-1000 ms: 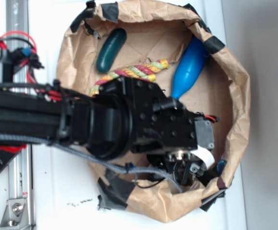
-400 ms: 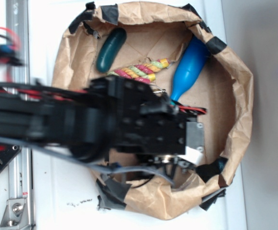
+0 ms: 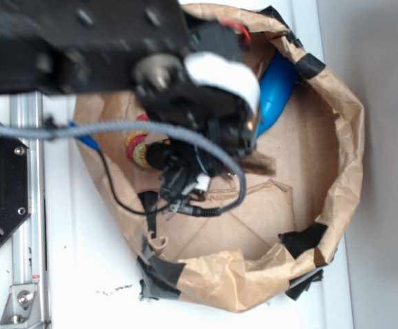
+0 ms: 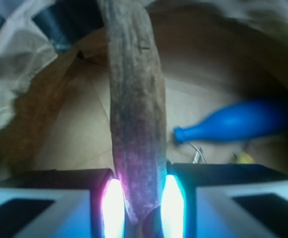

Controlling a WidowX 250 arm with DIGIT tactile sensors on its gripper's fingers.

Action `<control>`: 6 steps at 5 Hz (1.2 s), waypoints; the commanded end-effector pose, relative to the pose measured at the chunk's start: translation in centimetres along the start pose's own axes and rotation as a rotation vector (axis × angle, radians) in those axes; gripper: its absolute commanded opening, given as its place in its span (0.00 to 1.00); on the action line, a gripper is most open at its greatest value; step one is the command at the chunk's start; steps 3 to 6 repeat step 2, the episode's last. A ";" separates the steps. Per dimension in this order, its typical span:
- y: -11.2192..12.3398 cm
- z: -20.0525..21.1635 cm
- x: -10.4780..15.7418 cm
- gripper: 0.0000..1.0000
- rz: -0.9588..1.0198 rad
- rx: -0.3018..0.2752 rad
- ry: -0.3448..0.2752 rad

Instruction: Grab the wood chip.

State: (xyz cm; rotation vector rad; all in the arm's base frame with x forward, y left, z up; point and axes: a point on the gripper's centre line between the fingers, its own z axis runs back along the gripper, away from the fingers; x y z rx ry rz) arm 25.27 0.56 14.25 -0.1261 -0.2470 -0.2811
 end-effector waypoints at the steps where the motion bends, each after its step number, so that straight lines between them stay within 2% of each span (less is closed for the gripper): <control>1: -0.8 2.0 1.0 0.00 0.057 0.052 -0.067; 2: -0.8 1.7 1.0 0.00 0.065 0.103 -0.024; 6: -0.8 1.7 1.0 0.00 0.065 0.103 -0.024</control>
